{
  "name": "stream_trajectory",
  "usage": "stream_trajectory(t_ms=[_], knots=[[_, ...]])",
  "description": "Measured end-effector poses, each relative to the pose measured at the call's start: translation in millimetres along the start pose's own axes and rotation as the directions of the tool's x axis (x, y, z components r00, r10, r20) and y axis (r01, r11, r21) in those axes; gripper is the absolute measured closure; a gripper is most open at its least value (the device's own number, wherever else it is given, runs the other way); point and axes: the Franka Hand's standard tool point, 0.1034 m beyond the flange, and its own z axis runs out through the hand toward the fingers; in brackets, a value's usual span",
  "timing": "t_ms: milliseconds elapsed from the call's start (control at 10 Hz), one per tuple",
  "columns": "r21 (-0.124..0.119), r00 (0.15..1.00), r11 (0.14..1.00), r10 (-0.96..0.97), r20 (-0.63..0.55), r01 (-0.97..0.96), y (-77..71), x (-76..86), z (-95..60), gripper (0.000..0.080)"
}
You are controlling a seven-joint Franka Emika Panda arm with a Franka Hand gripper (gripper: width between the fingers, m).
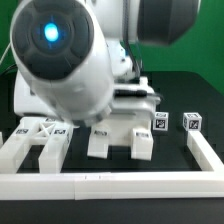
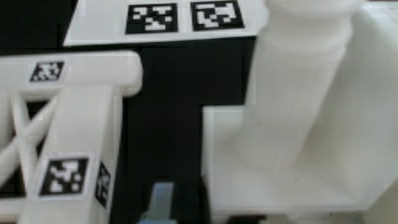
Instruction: Assemble chair
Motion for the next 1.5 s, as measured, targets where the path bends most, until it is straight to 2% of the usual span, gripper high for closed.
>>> stream_trajectory(t_ms=[200, 500, 600, 700, 1000, 1500], knots=[[0.007, 1.0, 1.0, -0.003, 0.025, 0.003, -1.6, -4.1, 10.3, 0.0765], [0.005, 1.0, 1.0, -0.001, 0.006, 0.001, 0.4, 2.0, 9.5, 0.0765], [0.001, 1.0, 1.0, -0.004, 0.01, 0.004, 1.4, 2.1, 10.5, 0.0765], [-0.013, 1.0, 1.0, -0.012, 0.018, 0.013, 3.0, 4.0, 12.4, 0.0765], [-0.001, 1.0, 1.0, -0.005, 0.011, 0.005, 12.3, 10.4, 17.9, 0.0765], [0.002, 1.0, 1.0, -0.004, 0.004, 0.004, 15.7, 11.9, 17.0, 0.0765]])
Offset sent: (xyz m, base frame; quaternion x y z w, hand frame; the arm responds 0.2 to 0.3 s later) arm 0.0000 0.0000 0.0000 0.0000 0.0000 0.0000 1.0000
